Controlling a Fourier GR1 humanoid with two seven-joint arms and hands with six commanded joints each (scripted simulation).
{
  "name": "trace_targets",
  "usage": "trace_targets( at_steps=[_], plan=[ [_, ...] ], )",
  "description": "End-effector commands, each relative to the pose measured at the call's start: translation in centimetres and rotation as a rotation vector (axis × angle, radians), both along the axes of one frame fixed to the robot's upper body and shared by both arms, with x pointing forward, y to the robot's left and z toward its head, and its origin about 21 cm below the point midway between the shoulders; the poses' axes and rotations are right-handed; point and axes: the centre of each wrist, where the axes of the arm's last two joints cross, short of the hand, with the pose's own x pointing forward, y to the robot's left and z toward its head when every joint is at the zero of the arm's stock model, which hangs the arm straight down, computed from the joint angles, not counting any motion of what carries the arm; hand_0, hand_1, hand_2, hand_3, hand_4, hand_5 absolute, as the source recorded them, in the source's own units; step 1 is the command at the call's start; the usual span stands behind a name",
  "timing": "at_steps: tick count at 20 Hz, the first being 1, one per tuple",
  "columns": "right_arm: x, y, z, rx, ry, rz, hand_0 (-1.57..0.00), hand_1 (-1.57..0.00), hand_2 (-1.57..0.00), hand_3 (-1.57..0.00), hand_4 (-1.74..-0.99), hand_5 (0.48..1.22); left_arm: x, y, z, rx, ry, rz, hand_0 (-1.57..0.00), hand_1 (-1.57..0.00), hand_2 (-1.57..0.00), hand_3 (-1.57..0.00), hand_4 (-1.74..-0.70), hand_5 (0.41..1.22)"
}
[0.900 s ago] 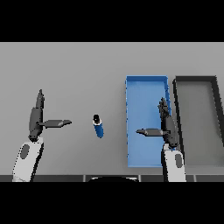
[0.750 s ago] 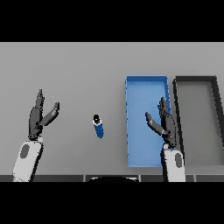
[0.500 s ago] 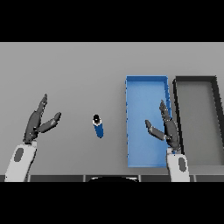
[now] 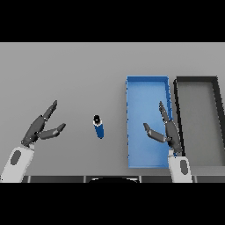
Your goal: Pick up the blue pipe and place it into the blue bin.
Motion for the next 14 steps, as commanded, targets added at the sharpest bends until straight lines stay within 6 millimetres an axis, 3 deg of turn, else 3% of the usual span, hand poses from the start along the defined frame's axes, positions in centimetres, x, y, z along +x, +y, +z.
trace_targets(
  at_steps=[1,6,14],
  plan=[
    [0.2,-0.2,0.2,-0.002,-0.007,0.008,0.00,0.00,0.00,0.00,-1.220,0.589,-0.2,-0.4,-0.3,0.013,0.030,-0.029,0.00,0.00,0.00,0.00,-1.02,0.573],
    [0.3,-0.2,-0.1,0.006,-0.023,0.026,0.00,0.00,0.00,0.00,-1.233,0.604,-0.9,-3.2,0.5,0.052,0.122,-0.181,0.00,0.00,0.00,0.00,-1.06,0.498],
    [0.1,-0.1,-0.2,0.019,-0.031,0.024,0.00,0.00,0.00,0.00,-1.265,0.616,-1.2,-8.3,-1.5,0.043,0.160,-0.326,0.00,0.00,0.00,0.00,-1.11,0.447]
  ],
)
